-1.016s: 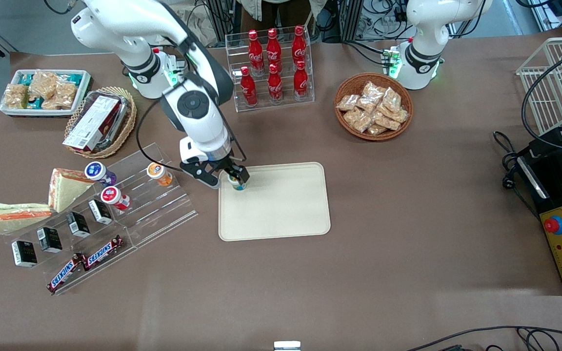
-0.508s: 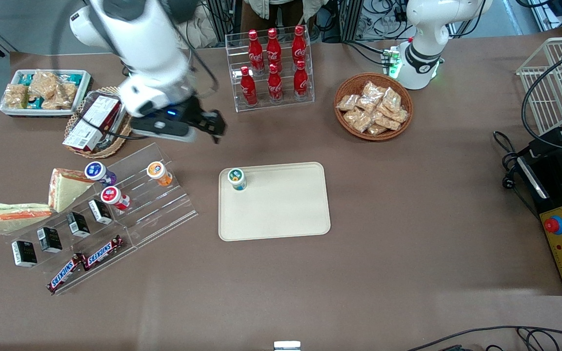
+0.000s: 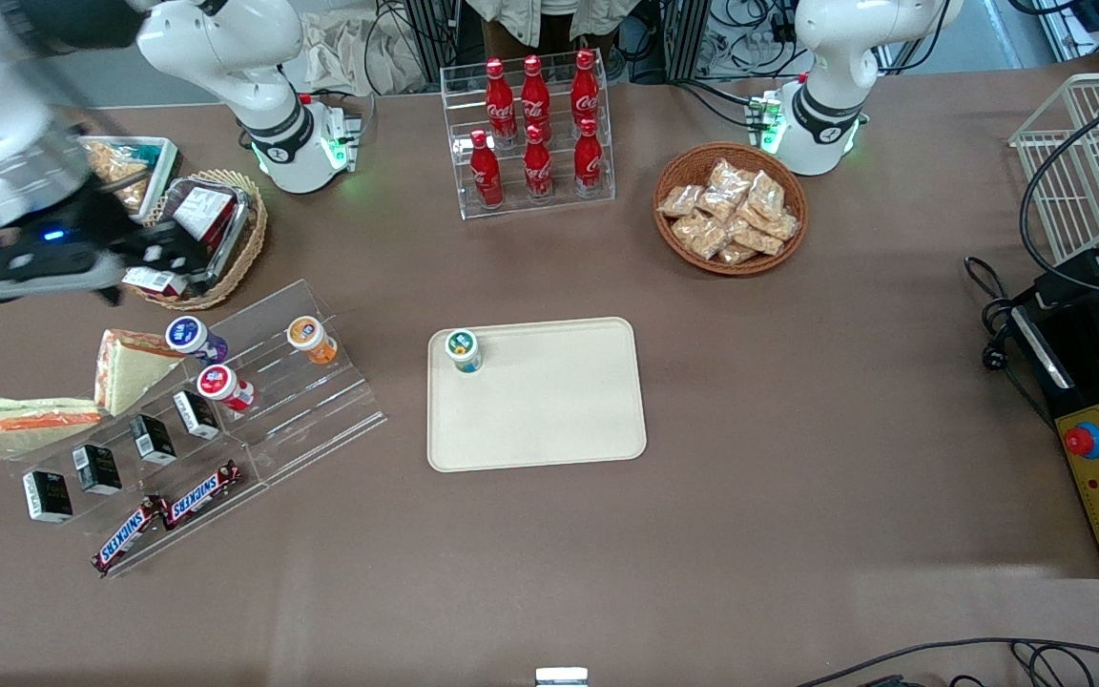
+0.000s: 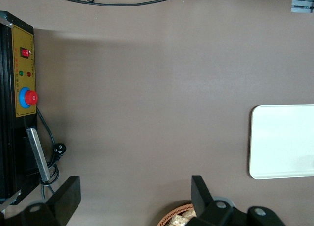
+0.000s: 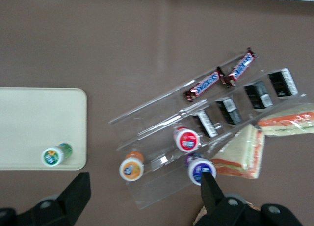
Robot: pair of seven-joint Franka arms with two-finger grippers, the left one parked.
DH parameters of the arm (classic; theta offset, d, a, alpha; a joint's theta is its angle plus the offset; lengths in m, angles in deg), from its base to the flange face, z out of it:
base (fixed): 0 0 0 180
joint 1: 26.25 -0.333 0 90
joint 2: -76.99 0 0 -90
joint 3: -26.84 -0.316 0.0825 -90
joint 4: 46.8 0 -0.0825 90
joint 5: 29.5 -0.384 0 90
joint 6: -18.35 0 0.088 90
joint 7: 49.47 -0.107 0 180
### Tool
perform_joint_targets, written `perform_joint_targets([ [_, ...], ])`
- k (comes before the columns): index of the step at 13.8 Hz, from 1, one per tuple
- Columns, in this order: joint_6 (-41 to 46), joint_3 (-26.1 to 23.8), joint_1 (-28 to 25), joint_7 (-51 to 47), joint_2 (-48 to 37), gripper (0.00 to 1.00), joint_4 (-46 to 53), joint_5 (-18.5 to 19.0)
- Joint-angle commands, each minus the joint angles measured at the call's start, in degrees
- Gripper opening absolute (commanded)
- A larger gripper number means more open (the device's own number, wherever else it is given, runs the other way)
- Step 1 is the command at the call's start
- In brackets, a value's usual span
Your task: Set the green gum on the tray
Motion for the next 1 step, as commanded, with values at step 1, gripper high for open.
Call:
perform_joint_targets([
  [1, 0.5, 4.1, -0.2, 1.3, 1.2, 1.0, 1.3, -3.3],
])
